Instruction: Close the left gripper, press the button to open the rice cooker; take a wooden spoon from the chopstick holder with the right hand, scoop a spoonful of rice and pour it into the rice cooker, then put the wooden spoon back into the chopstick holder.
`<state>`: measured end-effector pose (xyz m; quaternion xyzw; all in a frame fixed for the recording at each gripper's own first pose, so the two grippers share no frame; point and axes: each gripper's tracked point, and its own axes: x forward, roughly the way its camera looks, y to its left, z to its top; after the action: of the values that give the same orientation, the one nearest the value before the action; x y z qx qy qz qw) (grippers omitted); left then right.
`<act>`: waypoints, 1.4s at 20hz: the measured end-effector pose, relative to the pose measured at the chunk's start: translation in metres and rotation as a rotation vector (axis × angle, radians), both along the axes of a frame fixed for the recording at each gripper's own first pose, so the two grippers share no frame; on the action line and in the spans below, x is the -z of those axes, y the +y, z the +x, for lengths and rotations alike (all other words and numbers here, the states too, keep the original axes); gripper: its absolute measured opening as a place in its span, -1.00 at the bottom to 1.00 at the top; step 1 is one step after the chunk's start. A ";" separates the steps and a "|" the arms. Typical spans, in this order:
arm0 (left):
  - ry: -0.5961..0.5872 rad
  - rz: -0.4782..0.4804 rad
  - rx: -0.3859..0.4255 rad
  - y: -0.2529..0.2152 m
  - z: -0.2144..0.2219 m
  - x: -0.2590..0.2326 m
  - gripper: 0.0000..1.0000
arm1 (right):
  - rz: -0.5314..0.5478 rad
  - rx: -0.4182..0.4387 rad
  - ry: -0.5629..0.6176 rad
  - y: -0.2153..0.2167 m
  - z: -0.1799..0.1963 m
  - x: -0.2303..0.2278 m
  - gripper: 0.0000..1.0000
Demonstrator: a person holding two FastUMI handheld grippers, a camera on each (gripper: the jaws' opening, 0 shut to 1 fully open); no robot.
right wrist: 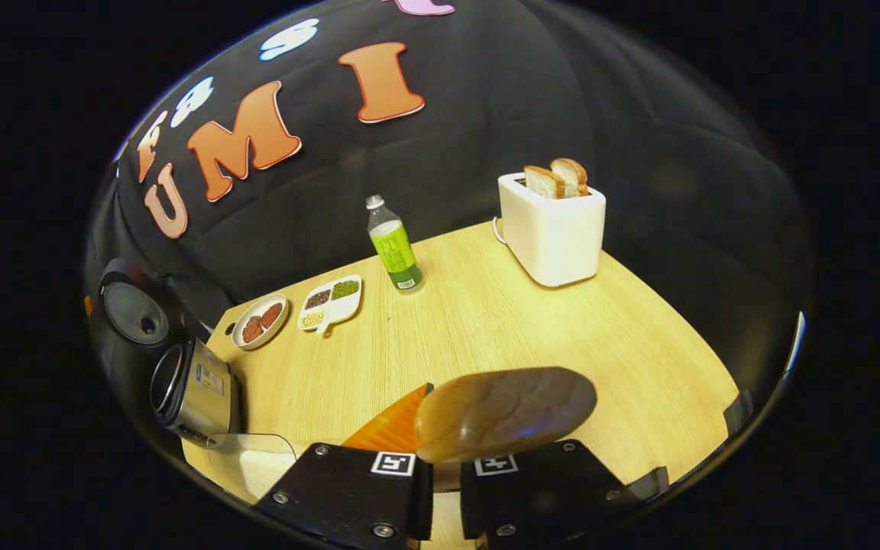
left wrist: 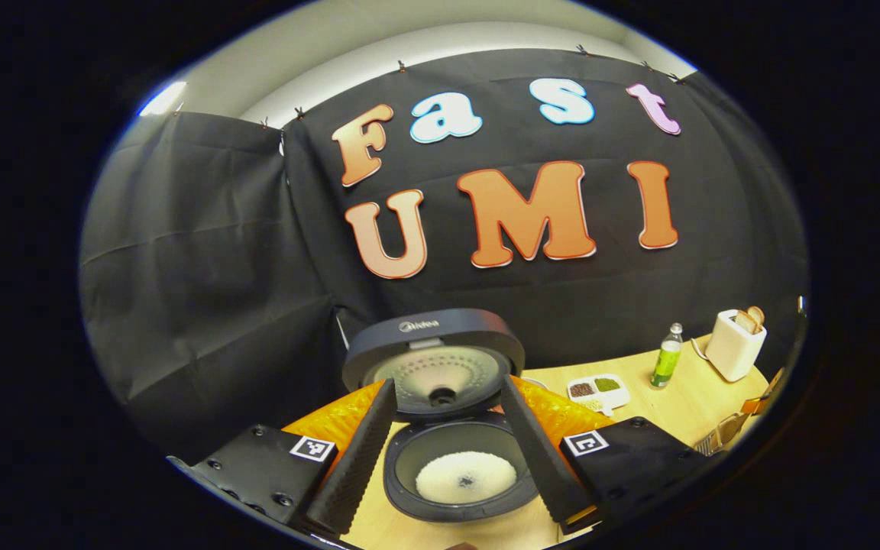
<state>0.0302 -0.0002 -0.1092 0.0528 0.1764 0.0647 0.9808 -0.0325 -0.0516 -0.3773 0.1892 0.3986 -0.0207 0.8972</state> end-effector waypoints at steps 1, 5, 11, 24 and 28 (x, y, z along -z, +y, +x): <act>-0.010 -0.013 -0.017 0.010 0.007 -0.008 0.85 | 0.012 0.002 0.001 0.001 0.000 -0.001 -0.80; -0.064 -0.096 -0.062 0.033 0.043 -0.044 0.86 | 0.022 0.008 0.026 -0.005 -0.004 -0.002 -0.70; -0.032 -0.122 -0.058 0.041 0.119 -0.043 0.81 | -0.001 0.100 -0.044 -0.047 -0.011 -0.040 -0.23; 0.507 -0.279 -0.063 0.006 0.104 0.094 0.87 | -0.095 0.166 -0.103 -0.086 -0.047 -0.090 0.66; 0.711 -0.291 -0.049 0.003 0.041 0.141 0.90 | -0.090 0.121 -0.082 -0.069 -0.039 -0.083 0.66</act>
<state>0.0709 0.0032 -0.2502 -0.0719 0.5139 0.0400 0.8539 -0.0719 -0.1208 -0.2947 0.1733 0.3481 -0.0849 0.9174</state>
